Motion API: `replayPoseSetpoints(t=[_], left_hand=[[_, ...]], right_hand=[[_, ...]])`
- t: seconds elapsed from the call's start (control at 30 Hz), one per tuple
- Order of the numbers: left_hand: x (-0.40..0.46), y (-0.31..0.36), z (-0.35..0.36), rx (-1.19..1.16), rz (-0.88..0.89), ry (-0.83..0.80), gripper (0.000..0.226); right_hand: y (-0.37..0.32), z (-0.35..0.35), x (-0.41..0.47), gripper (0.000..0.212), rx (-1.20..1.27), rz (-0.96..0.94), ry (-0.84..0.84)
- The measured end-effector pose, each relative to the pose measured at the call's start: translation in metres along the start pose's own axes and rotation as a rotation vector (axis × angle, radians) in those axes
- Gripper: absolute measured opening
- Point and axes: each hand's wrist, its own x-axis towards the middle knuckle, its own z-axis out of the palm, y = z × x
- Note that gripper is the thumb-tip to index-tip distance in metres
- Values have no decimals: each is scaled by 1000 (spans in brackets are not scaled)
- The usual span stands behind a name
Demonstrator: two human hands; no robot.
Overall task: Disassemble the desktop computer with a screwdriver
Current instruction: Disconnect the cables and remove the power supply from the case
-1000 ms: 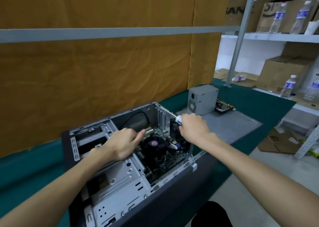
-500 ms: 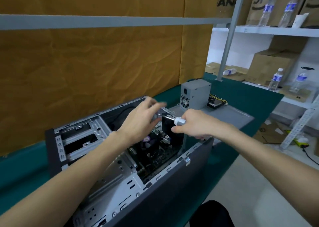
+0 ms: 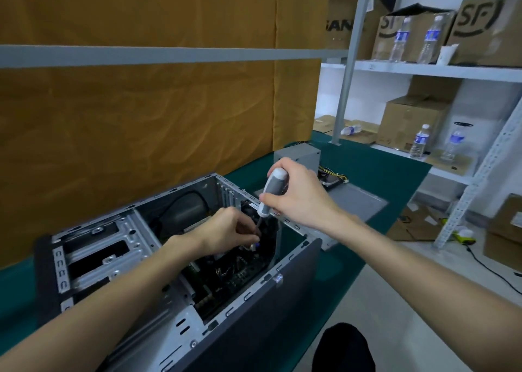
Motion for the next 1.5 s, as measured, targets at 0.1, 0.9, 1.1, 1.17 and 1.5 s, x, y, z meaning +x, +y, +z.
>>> replayPoseSetpoints(t=[0.1, 0.9, 1.1, 1.17, 1.5], left_hand=[[6, 2, 8, -22, -44, -30, 9], [27, -18, 46, 6, -174, -119, 30], [27, -18, 47, 23, -184, -111, 26], [26, -18, 48, 19, -187, -113, 23], [26, -16, 46, -4, -191, -136, 14]], right_hand=[[7, 8, 0, 35, -111, -60, -36], [39, 54, -2, 44, -180, -255, -62], [40, 56, -4, 41, -185, -256, -49], [41, 56, -3, 41, -177, -258, -44], [44, 56, -1, 43, -155, -266, -31]])
